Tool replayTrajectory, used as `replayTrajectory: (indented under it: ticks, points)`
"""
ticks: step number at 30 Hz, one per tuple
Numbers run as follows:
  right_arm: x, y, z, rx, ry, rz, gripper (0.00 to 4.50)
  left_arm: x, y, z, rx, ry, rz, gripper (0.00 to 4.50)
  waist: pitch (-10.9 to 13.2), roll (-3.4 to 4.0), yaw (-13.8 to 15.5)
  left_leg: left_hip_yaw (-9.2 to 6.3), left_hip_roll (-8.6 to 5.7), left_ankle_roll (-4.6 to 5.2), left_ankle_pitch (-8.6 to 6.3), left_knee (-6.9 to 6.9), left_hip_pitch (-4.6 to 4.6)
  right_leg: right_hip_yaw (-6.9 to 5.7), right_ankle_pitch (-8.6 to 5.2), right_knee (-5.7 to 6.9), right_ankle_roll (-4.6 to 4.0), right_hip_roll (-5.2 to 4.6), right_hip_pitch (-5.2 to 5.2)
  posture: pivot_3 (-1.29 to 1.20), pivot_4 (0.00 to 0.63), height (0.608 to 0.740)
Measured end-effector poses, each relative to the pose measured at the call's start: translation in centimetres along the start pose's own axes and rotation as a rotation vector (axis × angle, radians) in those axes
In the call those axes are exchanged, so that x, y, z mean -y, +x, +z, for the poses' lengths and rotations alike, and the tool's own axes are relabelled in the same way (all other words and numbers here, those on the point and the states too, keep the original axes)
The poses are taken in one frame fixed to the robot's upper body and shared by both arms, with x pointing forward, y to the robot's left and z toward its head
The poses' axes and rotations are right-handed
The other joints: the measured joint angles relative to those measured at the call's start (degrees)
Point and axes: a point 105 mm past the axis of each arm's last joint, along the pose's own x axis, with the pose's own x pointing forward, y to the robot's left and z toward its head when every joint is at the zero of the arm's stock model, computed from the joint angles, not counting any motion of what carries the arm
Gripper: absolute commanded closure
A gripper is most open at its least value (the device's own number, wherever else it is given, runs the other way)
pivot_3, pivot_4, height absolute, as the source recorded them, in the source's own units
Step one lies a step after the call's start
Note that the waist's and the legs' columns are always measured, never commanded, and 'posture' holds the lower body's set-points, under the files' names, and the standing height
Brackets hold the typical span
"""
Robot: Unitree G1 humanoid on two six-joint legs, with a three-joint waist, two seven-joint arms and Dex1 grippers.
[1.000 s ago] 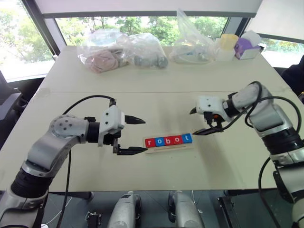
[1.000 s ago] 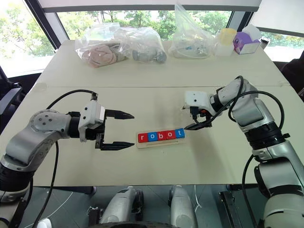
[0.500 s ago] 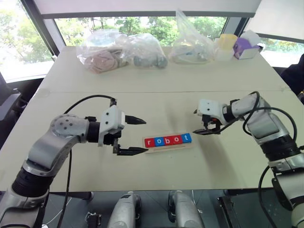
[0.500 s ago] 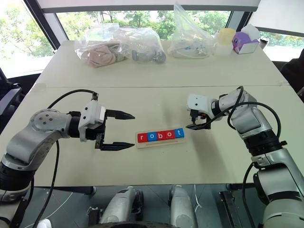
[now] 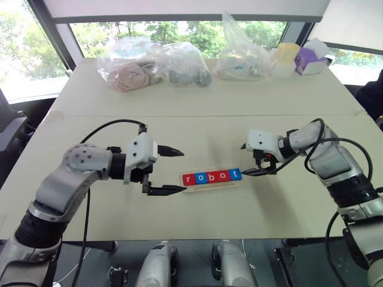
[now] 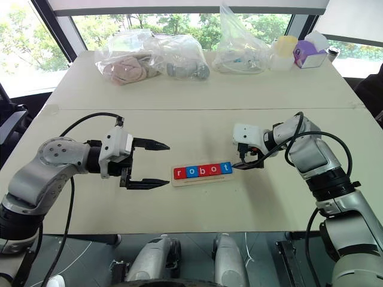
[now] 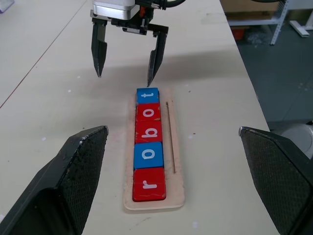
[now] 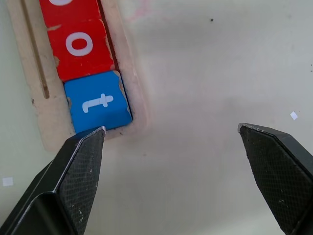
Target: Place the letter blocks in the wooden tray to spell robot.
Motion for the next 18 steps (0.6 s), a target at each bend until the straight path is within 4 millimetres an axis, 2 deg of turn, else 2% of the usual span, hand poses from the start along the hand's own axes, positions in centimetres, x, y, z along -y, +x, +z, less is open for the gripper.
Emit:
replayTrajectory:
  ticks: [9,11,14,18]
  points:
    - [0.0,-0.3,-0.2,-0.019,-0.009,-0.004,0.03,0.0,0.0,0.0,-0.001,0.0,0.003,0.0,0.0,0.0,0.08,0.0,0.0,0.0,0.0,0.0,0.0,0.0,0.0,0.0,0.0,0.0,0.0,0.0,0.15,0.74]
    - [0.2,-1.1,-0.4,-0.03,0.004,-0.015,0.03,0.0,0.0,-0.1,-0.003,-0.005,0.007,0.0,0.0,0.0,0.09,0.01,0.0,0.0,0.0,0.0,0.0,0.0,0.0,-0.01,0.0,0.0,0.0,0.0,0.15,0.74]
    - [0.1,-2.9,0.6,0.007,0.014,-0.038,0.03,0.0,-0.2,-0.4,-0.012,-0.016,0.015,0.0,0.0,0.0,0.07,-0.02,0.02,0.0,0.0,-0.01,0.0,-0.01,0.0,0.0,0.0,0.0,-0.01,0.0,0.15,0.74]
    - [-1.8,-4.7,2.0,0.095,0.098,-0.033,0.03,0.2,-0.6,-1.1,-0.035,-0.056,0.034,0.0,0.0,0.0,0.15,-0.05,0.03,0.0,0.0,-0.01,-0.01,-0.01,0.0,0.0,0.0,0.0,-0.01,0.0,0.15,0.74]
